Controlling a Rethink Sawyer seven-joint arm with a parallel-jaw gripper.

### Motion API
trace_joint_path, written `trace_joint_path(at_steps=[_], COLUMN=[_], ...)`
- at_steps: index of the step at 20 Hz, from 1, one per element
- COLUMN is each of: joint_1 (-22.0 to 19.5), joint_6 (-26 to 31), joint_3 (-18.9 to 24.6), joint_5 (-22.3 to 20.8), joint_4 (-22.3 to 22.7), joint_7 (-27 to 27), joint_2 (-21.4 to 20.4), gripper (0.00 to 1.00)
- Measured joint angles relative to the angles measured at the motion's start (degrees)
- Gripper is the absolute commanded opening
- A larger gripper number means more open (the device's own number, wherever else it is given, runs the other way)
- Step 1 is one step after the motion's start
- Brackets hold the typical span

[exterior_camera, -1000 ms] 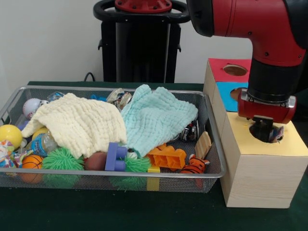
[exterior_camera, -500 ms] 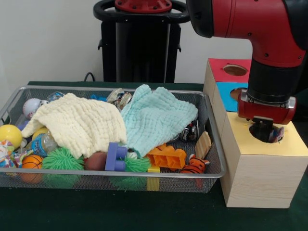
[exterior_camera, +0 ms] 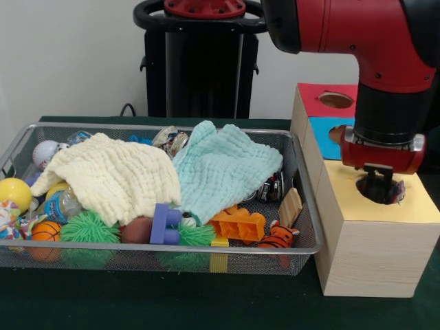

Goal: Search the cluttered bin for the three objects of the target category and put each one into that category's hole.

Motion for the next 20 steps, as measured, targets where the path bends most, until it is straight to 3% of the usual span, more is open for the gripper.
trace_joint_path(at_steps=[13,20], joint_1=[-3.7,-4.0], joint_6=[2.0,4.0], joint_3=[5.4,5.2], joint_5=[0.8,-0.4], joint_4=[3.5,3.5], joint_7=[0.0,0.0], joint_2=[-12.5,-17.3], gripper=[0.00,0.00])
